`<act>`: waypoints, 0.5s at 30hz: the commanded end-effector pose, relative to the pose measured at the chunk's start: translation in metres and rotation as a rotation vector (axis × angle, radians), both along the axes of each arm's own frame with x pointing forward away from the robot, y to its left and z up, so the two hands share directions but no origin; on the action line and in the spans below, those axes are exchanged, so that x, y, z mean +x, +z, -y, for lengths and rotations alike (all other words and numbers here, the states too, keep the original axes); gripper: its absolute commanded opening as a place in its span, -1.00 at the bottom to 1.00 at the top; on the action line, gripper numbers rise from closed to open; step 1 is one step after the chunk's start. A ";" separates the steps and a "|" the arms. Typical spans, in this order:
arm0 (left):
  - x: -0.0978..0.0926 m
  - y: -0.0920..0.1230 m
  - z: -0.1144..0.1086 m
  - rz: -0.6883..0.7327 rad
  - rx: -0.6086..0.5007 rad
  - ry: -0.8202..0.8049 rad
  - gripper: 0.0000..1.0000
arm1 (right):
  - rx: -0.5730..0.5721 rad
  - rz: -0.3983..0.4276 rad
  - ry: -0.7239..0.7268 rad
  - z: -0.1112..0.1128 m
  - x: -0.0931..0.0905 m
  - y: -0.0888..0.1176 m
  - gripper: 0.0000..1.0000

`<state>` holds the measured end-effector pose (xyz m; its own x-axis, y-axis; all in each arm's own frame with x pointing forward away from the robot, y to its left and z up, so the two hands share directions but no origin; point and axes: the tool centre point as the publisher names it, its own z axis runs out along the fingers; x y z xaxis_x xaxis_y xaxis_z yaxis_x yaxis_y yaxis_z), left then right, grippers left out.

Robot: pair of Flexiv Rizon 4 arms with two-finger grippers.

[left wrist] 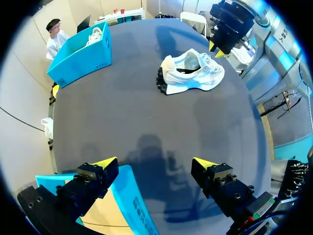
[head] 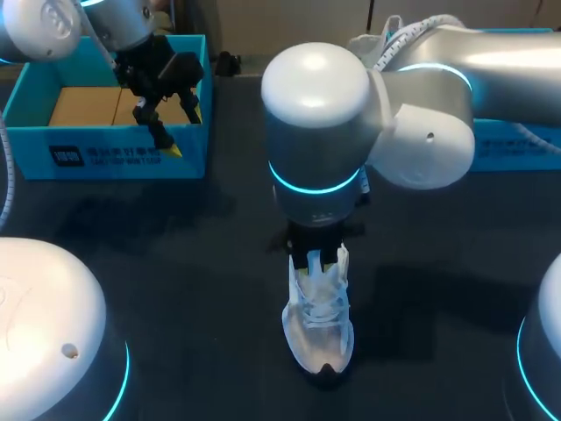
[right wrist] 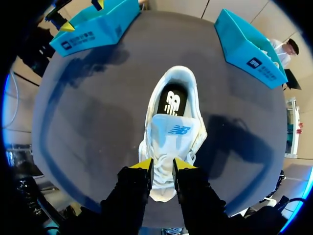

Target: Take the shoe out of the shoebox, open the shoe tongue, remove and reinsert the insole, then place the shoe into the shoebox

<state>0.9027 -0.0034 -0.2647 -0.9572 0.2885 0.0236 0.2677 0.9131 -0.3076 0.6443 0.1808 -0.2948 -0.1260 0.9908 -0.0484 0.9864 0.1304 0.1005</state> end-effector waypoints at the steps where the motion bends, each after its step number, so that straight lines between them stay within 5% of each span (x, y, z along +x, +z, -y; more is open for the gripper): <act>1: -0.001 0.000 0.000 0.001 0.001 0.000 1.00 | 0.010 -0.006 0.004 0.003 0.000 -0.003 -0.50; 15: -0.001 0.000 0.000 0.001 0.001 0.000 1.00 | 0.012 -0.021 0.039 0.008 0.032 -0.029 -0.49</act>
<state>0.9027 -0.0034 -0.2647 -0.9572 0.2886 0.0236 0.2677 0.9131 -0.3076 0.6694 0.1731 -0.3141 -0.1619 0.9858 -0.0449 0.9819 0.1655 0.0920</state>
